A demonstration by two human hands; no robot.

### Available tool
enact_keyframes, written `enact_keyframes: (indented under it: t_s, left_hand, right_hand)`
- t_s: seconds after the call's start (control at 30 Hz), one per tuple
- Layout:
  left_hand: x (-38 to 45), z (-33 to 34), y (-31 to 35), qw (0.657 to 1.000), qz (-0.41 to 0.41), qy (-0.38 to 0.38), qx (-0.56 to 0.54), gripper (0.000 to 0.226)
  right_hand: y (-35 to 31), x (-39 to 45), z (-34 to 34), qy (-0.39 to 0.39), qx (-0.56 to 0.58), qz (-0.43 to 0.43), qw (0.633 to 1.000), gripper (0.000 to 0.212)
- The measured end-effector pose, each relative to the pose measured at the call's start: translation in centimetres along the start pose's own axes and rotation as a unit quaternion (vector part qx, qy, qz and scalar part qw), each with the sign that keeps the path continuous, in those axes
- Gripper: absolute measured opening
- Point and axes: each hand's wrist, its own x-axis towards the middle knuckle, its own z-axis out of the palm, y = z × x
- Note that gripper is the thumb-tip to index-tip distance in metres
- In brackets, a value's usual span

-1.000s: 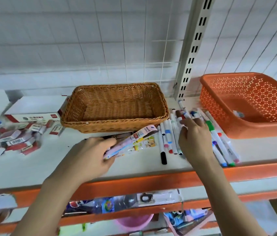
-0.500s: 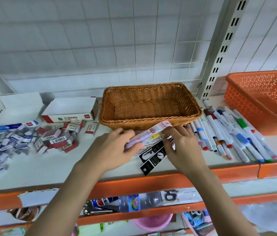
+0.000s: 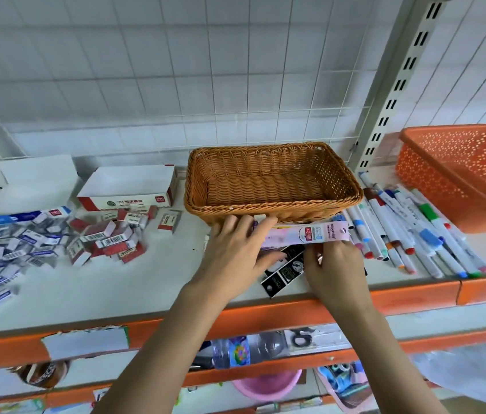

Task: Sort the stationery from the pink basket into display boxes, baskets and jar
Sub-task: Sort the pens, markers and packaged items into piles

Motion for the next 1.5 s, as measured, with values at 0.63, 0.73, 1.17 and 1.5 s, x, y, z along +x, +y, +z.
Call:
enact_keyframes:
  t_s: [0.63,0.73,1.17,1.5]
  left_hand:
    - [-4.2,-2.6,-0.4,0.951,-0.232,0.084,-0.186,0.054]
    - [-5.3,-3.3,-1.2,0.932,-0.280,0.078,-0.218,0.049]
    - [-6.5,-4.4,-4.6,0.946,-0.280,-0.070,-0.145,0.053]
    - [-7.7,-5.3,-6.6,0.959,-0.185,-0.112,-0.185,0.048]
  right_hand:
    - [0.7,-0.3,0.4,0.004,0.019,0.022,1.000,0.057]
    - [0.8,-0.3,0.2,0.032,-0.002,-0.029,0.999,0.049]
    - [-3.6,-0.5,2.6,-0.112,-0.157,-0.184,0.964,0.046]
    - [-4.6,0.8,2.2,-0.093,-0.139,-0.136,0.976,0.018]
